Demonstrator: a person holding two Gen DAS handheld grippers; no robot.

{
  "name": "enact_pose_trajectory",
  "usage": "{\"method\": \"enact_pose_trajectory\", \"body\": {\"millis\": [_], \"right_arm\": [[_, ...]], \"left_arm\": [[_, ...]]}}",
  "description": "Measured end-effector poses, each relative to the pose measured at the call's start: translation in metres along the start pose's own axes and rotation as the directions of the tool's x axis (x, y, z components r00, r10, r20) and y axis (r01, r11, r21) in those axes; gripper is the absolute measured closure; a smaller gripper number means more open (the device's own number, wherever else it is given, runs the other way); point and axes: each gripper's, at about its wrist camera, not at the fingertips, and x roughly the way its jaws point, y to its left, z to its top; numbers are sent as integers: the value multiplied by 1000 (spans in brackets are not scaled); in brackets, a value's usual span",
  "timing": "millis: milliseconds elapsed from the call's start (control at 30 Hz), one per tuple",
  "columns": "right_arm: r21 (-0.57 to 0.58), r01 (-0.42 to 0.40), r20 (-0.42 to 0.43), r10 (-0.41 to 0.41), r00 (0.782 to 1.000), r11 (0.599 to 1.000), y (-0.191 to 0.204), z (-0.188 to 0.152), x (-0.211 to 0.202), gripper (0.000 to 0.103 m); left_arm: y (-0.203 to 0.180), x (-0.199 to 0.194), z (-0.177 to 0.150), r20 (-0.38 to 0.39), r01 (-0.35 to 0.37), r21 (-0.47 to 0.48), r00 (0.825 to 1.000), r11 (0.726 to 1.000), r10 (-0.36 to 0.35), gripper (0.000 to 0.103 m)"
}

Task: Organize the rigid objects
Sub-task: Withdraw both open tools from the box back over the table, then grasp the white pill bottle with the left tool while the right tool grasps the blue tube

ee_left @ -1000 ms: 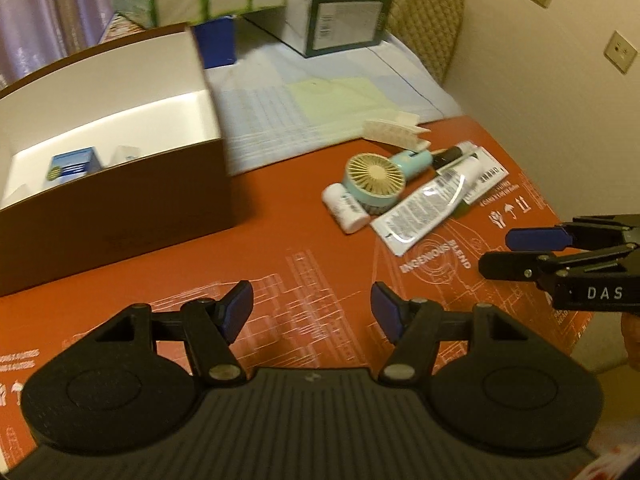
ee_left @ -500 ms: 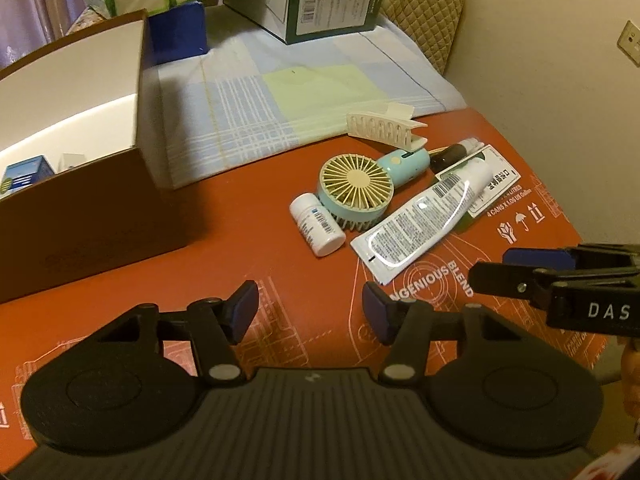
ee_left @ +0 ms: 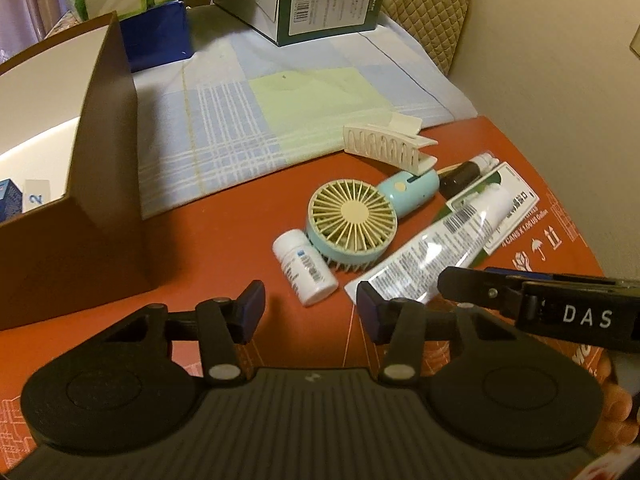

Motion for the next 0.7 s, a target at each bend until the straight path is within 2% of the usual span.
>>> {"method": "enact_pose_trajectory", "body": {"millis": [233,433,500,700], "right_arm": [[52,-6,10,5,1000,999,-7,6,12,55],[58,-17,8,16,1000,998,-10,8,18,75],[62,-20,9,19,1000,998,-12,8,19,86],[27,-39,17,38,999,999,-8,10,15,94]], "left_arm": [[2,15,7,-8,-2,-17,1000,1000,2,63],[5,27,8,-21,-9,-20,1000,1000,9,68],[7,29,8,-23,-4,-25,1000,1000,4,76],[17,28,2,-22,0,-39,1000,999,-1,81]]}}
